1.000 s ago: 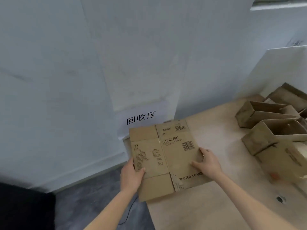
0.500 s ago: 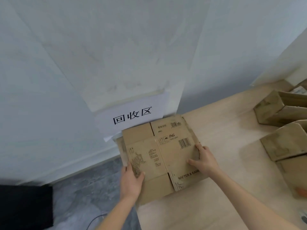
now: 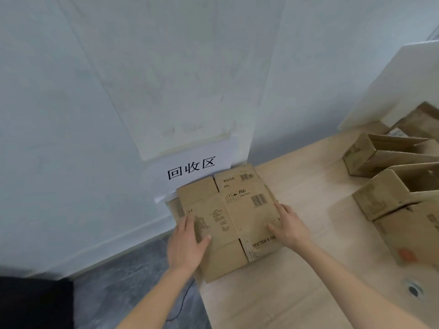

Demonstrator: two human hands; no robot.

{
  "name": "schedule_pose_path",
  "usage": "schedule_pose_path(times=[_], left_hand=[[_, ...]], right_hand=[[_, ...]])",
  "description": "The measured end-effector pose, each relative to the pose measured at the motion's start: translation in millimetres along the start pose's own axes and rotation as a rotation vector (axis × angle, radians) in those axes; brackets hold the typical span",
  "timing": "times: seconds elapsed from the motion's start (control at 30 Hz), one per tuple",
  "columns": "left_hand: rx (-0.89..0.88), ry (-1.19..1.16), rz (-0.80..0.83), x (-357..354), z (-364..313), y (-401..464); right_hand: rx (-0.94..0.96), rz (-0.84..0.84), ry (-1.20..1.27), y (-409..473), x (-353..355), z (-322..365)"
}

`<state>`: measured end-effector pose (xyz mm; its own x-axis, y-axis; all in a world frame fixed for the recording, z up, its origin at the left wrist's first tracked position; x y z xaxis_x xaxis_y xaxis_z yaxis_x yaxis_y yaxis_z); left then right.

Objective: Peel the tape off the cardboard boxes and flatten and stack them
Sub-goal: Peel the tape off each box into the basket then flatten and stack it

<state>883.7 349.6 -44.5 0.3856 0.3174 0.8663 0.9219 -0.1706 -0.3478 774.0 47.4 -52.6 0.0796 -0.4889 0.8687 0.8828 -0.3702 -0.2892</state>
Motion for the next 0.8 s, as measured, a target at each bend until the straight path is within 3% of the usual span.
schedule_pose_path(times=[0.2, 0.43, 0.8], left_hand=[[-0.216, -0.015, -0.09, 65, -37, -62], [-0.507, -0.026, -0.173, 127, -78, -200], [-0.862, -0.07, -0.172, 160, -213, -424]], right_hand=[[0.066, -0.146, -0.09, -89, 69, 51], [0.034, -0.366, -0.146, -262, 148, 85], [-0.19, -0.594, -0.246, -533, 273, 15]])
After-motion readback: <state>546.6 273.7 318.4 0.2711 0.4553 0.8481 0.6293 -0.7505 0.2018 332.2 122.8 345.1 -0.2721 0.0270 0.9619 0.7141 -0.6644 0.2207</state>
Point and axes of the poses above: each hand's wrist, its own y-axis towards the middle knuckle, its own x-axis out of the back of the hand, z = x × y, the point moved 10 cm from there along y, towards the middle knuckle, and after that the axes turned 10 degrees about x, right-handed, at the moved point
